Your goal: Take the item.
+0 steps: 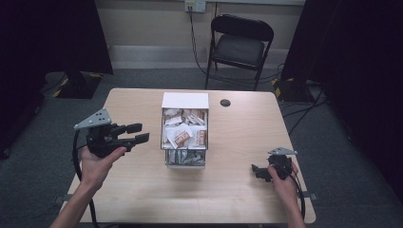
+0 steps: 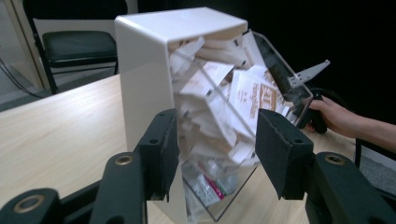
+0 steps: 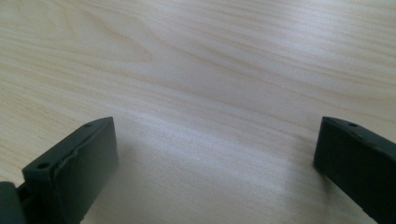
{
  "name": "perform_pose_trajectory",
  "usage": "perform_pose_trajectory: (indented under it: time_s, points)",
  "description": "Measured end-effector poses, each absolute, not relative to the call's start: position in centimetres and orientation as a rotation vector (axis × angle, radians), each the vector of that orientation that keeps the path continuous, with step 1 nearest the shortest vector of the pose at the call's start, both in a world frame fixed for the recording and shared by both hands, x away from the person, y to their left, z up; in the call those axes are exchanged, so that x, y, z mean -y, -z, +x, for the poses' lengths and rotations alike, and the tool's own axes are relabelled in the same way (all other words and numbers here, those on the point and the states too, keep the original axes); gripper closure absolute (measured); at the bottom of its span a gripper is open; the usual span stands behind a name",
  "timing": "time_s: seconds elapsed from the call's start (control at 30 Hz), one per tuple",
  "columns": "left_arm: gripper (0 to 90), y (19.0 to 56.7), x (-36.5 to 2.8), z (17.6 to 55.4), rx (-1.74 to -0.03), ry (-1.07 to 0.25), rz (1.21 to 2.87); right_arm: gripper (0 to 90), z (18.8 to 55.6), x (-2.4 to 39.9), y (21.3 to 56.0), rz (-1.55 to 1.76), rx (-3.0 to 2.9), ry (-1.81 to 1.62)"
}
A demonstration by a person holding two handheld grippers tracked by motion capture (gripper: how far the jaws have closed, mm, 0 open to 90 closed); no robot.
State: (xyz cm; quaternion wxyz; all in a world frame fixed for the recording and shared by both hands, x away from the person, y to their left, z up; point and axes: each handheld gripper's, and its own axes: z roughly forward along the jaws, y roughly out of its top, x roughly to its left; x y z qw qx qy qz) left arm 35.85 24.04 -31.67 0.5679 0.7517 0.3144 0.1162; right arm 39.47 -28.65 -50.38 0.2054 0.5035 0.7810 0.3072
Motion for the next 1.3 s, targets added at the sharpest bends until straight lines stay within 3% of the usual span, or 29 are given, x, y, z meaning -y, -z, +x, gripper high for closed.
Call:
perform_pose_trajectory:
  time_s: [0.2, 0.3, 0.6, 0.67, 0.7, 1.13, 1.3]
  points:
    - [54.4, 30.5, -22.7, 36.2, -0.688, -0.264, 1.745, 0.0, 39.5, 28.7, 50.4, 1.403, -2.177, -0.857]
    - [61.6, 30.3, -22.0, 36.5, -0.663, -0.243, 1.722, 0.0, 39.5, 28.7, 50.4, 1.403, -2.177, -0.857]
    - [61.8, 30.7, -19.8, 38.0, -0.634, -0.18, 1.78, 0.0, 39.5, 28.7, 50.4, 1.403, -2.178, -0.857]
    - [70.9, 31.1, -19.4, 38.2, -0.602, -0.167, 1.796, 0.0, 39.5, 28.7, 50.4, 1.405, -2.178, -0.856]
    - [71.1, 31.1, -19.4, 38.2, -0.602, -0.167, 1.796, 0.0, 39.5, 28.6, 50.4, 1.405, -2.178, -0.856]
    - [57.2, 32.0, -17.3, 39.8, -0.633, -0.105, 1.862, 0.0, 39.5, 28.6, 50.4, 1.404, -2.179, -0.857]
    - [53.0, 31.8, -16.3, 39.9, -0.616, -0.157, 1.922, 0.0, 39.5, 28.6, 50.4, 1.405, -2.18, -0.857]
